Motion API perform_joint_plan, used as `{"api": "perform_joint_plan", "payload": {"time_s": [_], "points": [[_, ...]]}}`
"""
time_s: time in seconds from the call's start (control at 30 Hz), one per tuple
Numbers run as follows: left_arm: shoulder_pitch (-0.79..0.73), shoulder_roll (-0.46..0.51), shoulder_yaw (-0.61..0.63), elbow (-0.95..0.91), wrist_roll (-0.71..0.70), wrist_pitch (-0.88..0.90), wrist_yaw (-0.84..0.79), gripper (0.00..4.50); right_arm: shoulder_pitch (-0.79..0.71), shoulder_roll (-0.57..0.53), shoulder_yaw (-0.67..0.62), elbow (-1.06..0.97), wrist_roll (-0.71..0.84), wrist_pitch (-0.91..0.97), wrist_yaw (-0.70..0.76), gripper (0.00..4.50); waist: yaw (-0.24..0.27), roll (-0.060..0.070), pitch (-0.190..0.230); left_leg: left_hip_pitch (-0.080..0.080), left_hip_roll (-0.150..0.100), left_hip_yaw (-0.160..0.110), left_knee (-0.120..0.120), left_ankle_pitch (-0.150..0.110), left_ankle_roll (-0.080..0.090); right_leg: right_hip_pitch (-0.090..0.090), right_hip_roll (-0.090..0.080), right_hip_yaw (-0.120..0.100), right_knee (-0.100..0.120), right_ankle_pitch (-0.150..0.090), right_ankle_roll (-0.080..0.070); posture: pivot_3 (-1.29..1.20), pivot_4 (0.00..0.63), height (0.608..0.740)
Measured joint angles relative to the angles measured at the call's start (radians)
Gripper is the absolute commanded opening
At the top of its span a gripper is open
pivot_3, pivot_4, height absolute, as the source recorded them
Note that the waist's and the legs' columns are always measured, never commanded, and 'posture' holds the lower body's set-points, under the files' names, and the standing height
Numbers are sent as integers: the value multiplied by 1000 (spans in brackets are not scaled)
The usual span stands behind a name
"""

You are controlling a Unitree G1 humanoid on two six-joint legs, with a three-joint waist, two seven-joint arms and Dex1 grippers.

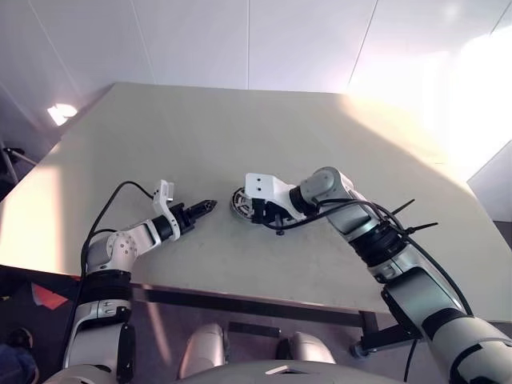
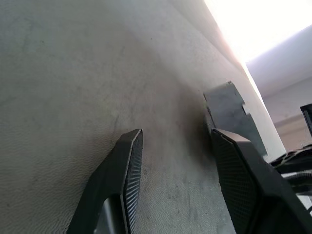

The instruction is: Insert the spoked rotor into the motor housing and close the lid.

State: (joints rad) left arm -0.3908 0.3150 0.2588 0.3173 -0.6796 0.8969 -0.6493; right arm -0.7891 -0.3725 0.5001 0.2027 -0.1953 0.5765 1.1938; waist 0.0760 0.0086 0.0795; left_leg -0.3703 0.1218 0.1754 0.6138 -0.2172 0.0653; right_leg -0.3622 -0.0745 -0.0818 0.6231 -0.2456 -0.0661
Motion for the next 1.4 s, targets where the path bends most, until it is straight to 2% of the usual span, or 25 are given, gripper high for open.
{"api": "perform_joint_plan", "payload": {"time_s": [0.07, 0.17, 0.3, 0.5, 0.57, 0.7, 0.83, 0.97, 1.07, 1.2, 1.4], "points": [[1, 0, 0, -3, 0, 1, 0, 2374, -19, 16, -2, 33, 3, 21, -29, 9, 0, 0, 0, 0, 0, 0, 0, 0, 0, 0, 0, 0, 0, 0, 0, 0, 0, 740], [1, 0, -2, -5, 0, 1, 3, 2374, -27, 24, -7, 56, 6, 37, -59, 998, 1, 0, 0, 0, 0, 0, -1, 0, 0, 0, 0, 0, 0, 0, 0, 0, 0, 740], [2, 1, -2, -6, 0, 0, 3, 2374, -20, -25, -11, 2, 35, 49, -32, 2363, 1, 0, 0, 0, 0, 0, -1, 0, 0, 0, 0, 0, 0, 0, 0, 0, 0, 740], [2, 3, -3, -6, 1, -1, -1, 2374, -27, -29, -110, -209, 181, 248, -8, 2363, 4, 0, 0, 2, 0, 0, -3, 1, -2, 0, 0, 0, 1, 0, 0, 0, 0, 740], [2, 3, -4, -5, 1, 0, -4, 2374, -43, -21, -168, -218, 220, 336, -47, 2363, 4, 0, 0, 2, 0, 0, -2, 1, -2, 1, 0, 0, 1, 0, 0, 0, 0, 740], [1, 3, -12, -8, -4, 11, -17, 2374, -37, 0, -380, -187, 284, 500, -198, 2363, 14, 0, 0, 2, 0, 0, -3, 3, -5, 0, 0, 0, 0, 0, 0, 0, 0, 740], [0, 4, -28, -10, -5, 21, -39, 2374, 116, -56, -599, -246, 390, 774, -252, 2363, 34, -1, 0, 0, 0, 0, -4, 2, -4, 1, 0, 0, -3, 0, 1, 0, 0, 740], [-19, 13, -42, 18, 6, 26, -50, 2374, 257, -91, -718, -361, 482, 995, -281, 2363, 38, 4, -1, 1, 0, 0, -6, 4, -6, -1, 0, 1, -1, 0, 1, 0, 0, 740], [-42, 9, -69, 42, 23, 24, -64, 2374, 334, -107, -770, -401, 563, 1030, -322, 2363, 53, 4, -2, 6, 0, 0, -7, 6, -10, 2, 0, 1, -1, -4, 8, 0, 0, 740], [-62, 6, -85, 69, 39, 17, -78, 2374, 383, -106, -844, -391, 687, 1033, -407, 2363, 57, 4, -2, 9, 0, 0, -8, 7, -11, 5, 0, 1, -2, -5, 9, 0, 0, 740], [-62, 14, -91, 67, 46, 22, -91, 2374, 435, -9, -895, -320, 794, 1034, -614, 2363, 55, 6, -3, 15, -1, 0, -15, 7, -12, 9, 0, 1, -6, -4, 7, 0, 0, 740]]}}
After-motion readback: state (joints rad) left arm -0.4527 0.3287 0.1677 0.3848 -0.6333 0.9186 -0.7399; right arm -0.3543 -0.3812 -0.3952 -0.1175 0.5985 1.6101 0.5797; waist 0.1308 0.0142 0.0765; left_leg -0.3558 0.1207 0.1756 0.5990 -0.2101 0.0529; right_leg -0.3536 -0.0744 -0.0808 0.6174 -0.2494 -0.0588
